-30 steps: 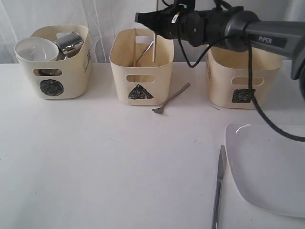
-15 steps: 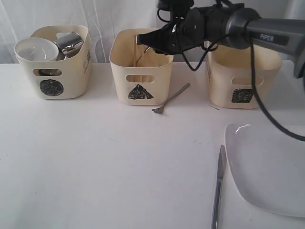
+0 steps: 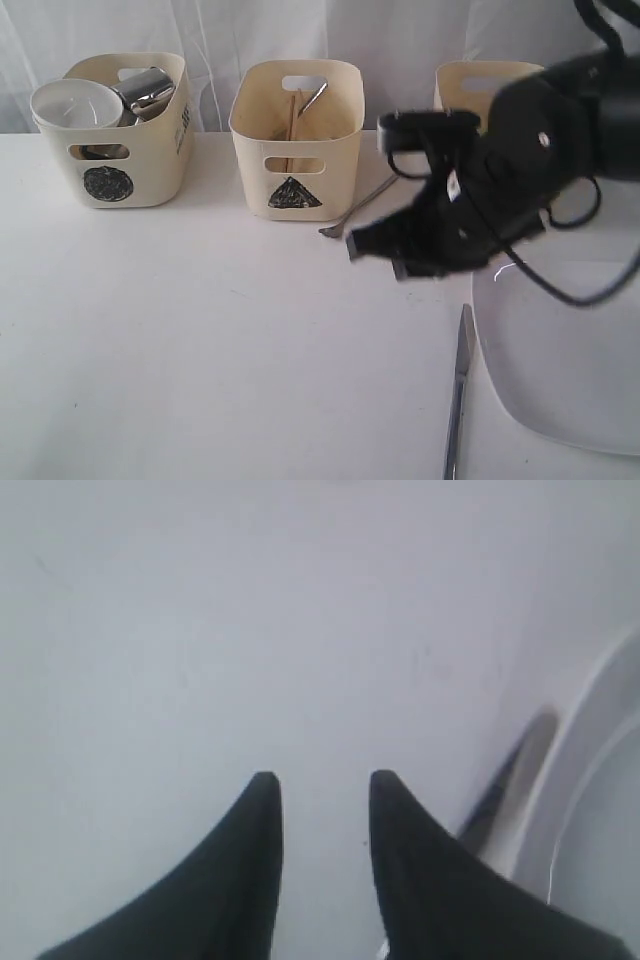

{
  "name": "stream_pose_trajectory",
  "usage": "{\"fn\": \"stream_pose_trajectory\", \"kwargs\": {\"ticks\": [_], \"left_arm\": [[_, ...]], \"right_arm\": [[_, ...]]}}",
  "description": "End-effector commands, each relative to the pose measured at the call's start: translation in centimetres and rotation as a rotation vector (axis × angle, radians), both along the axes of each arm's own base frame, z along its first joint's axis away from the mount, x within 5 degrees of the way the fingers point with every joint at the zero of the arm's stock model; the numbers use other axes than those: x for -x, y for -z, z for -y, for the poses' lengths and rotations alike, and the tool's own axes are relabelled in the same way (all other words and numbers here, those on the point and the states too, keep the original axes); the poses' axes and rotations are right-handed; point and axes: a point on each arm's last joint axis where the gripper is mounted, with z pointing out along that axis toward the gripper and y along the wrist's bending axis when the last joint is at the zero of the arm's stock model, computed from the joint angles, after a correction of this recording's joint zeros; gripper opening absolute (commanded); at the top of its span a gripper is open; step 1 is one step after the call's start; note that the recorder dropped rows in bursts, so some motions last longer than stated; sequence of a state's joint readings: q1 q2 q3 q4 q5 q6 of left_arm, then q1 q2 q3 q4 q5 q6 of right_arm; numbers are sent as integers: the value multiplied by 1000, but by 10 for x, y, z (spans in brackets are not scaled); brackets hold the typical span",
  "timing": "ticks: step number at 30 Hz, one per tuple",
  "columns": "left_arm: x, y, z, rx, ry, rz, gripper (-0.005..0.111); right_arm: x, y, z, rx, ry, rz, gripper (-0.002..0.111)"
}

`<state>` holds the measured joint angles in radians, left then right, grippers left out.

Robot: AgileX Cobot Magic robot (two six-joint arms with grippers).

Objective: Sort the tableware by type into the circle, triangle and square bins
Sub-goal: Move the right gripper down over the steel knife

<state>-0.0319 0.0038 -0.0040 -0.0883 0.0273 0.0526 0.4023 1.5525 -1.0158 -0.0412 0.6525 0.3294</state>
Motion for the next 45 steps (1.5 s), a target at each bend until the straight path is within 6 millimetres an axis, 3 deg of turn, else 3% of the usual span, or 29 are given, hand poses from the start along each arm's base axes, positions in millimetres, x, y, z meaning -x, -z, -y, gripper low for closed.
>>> {"fn": "stream_pose_trajectory", "kwargs": {"ticks": [1,7,15,20,32,40,43,45], "left_arm": [[0,1,0,12,5,0,2],[0,1,0,12,5,0,2],[0,1,0,12,5,0,2],[0,1,0,12,5,0,2],[0,1,0,12,5,0,2],[0,1,0,12,5,0,2],[0,1,0,12,5,0,2],[0,1,0,12,5,0,2]], "right_arm": [[54,26,10,40,97,-93,32],[80,40,17,61,245,-121,44],[89,42,-3,-2,251,-122,45],[87,44,-4,-26,337,-95,45],[76,86,-12,37,428,-190,45],[73,99,-12,71,441,-205,45],[72,103,-15,52,444,-205,39],[71,105,-16,36,448,-209,26]]}}
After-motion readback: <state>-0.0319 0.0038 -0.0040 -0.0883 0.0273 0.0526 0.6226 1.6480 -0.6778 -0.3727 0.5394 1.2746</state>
